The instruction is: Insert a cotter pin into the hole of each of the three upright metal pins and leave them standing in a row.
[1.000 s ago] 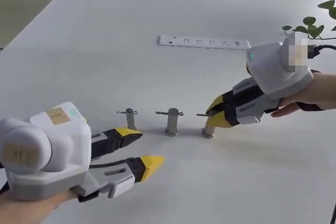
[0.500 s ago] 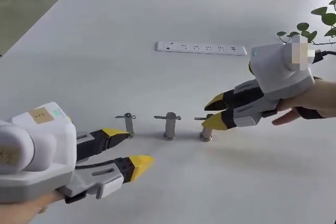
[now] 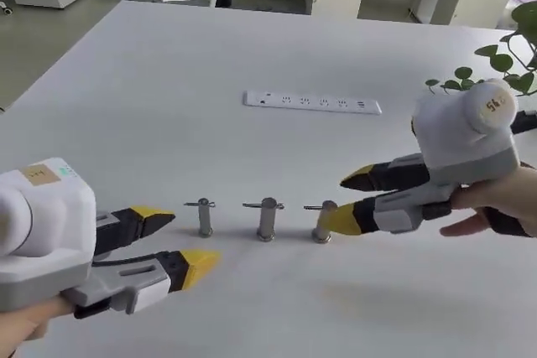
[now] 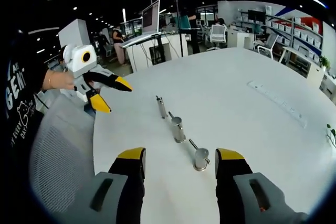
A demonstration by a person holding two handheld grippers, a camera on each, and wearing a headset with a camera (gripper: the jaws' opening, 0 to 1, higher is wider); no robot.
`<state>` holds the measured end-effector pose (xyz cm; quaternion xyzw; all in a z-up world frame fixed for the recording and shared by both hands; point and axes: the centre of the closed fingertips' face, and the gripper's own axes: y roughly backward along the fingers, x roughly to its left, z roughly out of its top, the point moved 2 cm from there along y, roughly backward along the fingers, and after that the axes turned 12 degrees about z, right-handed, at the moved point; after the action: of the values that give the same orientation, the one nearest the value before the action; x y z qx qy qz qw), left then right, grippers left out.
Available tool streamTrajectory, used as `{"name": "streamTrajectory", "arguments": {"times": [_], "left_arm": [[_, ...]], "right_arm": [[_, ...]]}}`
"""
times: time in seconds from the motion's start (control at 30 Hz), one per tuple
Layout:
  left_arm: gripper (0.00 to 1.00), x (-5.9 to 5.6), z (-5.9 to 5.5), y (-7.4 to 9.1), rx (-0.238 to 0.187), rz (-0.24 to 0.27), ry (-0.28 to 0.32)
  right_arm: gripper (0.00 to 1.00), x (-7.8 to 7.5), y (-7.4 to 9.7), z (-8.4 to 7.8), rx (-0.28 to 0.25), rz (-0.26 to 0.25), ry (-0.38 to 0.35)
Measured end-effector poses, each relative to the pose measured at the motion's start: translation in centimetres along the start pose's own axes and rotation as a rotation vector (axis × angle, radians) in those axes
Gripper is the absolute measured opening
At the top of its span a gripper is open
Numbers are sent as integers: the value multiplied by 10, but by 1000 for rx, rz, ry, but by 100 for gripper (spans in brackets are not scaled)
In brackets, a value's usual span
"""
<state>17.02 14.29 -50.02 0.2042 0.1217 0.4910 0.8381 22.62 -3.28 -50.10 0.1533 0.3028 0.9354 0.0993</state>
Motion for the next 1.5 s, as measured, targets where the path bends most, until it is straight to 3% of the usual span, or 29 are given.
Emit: {"name": "streamTrajectory", "arguments": {"times": [0.27, 0.33, 0.43, 0.63, 0.73, 0.9, 1.0, 1.13, 1.3, 1.5], "left_arm": [[58, 8, -5, 14, 12, 11, -5], [61, 10, -7, 16, 34, 5, 25], [63, 13, -4, 19, 27, 16, 14], [74, 10, 2, 25, 20, 11, 35], [81, 7, 6, 29, 8, 10, 57], [89, 5, 5, 35, 6, 18, 71], [94, 5, 3, 38, 10, 27, 91], [99, 5, 1, 42, 18, 45, 73], [99, 3, -2, 45, 35, 43, 85], [99, 5, -2, 51, 29, 75, 80]], "right_arm": [[64, 26, 10, -12, -33, -44, -65], [69, 32, 13, -12, -50, -60, -71], [71, 38, 15, -14, -57, -74, -76], [83, 48, 19, -18, -81, -106, -104], [90, 48, 24, -16, -125, -140, -129], [96, 54, 29, -15, -175, -149, -138], [99, 57, 30, -15, -201, -158, -154], [99, 62, 32, -19, -181, -174, -130], [98, 61, 37, -19, -199, -188, -153], [96, 64, 43, -16, -225, -197, -177]]}}
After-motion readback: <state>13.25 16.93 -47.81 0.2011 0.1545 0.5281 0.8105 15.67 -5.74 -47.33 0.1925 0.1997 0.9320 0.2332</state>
